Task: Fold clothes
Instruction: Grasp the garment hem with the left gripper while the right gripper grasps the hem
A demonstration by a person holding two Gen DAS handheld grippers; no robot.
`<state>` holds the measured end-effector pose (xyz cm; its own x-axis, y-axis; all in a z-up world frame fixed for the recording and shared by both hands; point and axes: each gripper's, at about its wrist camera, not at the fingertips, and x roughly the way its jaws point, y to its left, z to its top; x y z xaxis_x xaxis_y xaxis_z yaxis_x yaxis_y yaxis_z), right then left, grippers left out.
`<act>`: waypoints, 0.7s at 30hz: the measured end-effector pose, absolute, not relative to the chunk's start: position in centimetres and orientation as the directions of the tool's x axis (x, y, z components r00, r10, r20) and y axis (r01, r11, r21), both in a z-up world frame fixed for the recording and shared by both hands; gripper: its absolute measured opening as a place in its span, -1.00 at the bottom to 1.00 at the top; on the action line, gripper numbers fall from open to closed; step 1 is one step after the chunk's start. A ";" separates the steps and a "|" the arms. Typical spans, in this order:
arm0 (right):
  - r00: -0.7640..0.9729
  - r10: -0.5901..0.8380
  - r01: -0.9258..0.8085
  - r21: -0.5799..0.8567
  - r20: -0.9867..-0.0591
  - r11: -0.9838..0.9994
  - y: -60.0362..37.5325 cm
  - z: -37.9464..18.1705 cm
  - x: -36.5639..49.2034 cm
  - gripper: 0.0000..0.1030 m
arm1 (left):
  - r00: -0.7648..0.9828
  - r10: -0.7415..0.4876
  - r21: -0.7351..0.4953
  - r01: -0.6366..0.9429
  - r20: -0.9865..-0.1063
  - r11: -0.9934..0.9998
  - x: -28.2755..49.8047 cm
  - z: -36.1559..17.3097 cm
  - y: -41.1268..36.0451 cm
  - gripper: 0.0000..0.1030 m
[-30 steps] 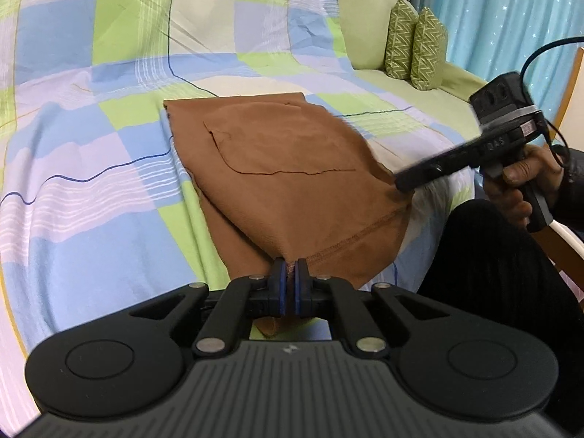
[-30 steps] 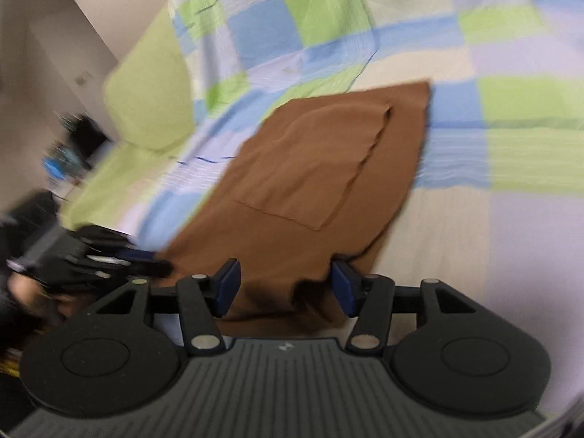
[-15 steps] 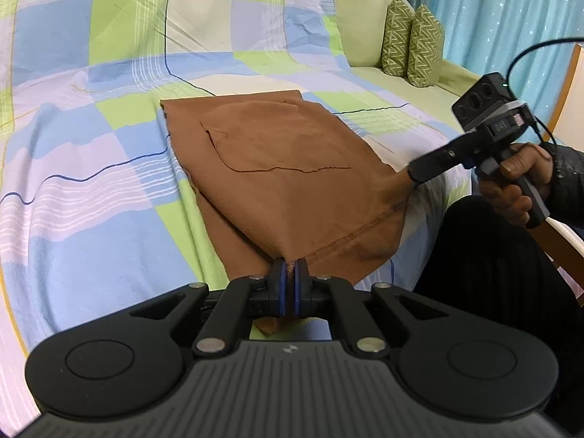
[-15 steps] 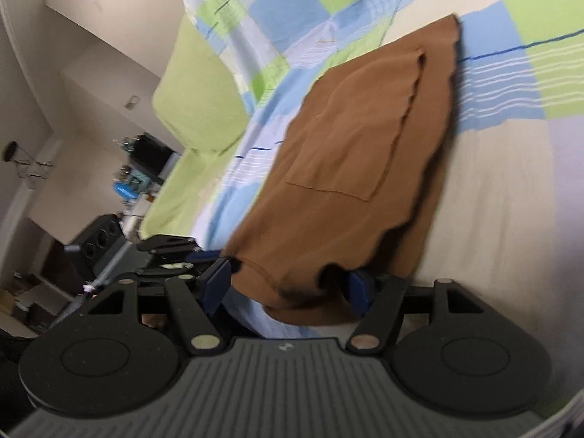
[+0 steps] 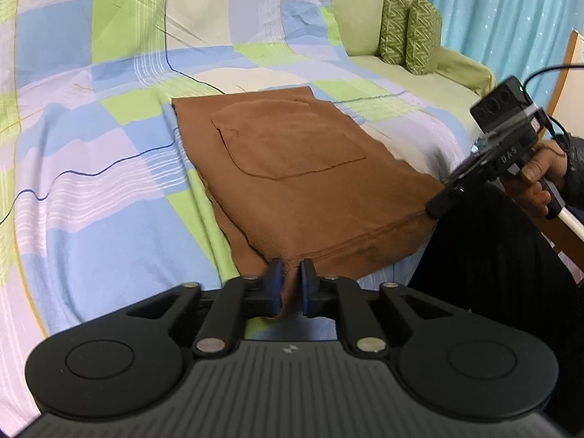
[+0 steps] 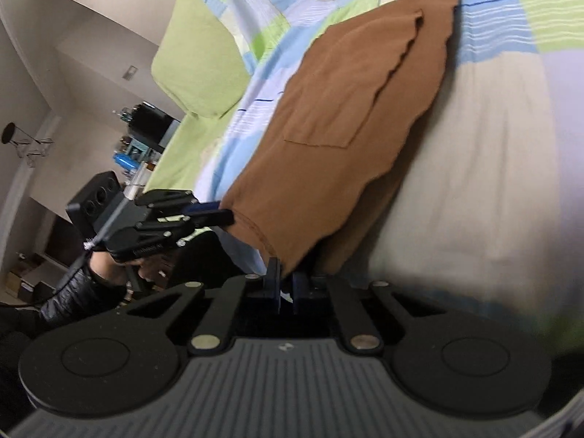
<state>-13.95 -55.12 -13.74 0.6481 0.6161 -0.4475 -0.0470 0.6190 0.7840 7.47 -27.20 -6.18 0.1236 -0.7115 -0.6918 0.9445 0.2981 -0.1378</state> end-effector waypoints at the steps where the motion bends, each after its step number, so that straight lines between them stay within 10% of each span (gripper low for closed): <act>1: 0.652 0.611 -0.043 0.782 -0.450 0.622 -55.3 -13.7 -14.1 -0.92 | 0.123 -0.713 -0.144 0.942 -0.691 0.302 7.7 -6.2 -27.2 -0.56; 21: 0.634 0.568 -0.007 0.731 -0.524 0.682 -55.3 -13.5 -15.0 -0.92 | -0.172 -0.699 -0.395 0.903 -0.694 0.170 10.2 -8.0 -31.3 -0.07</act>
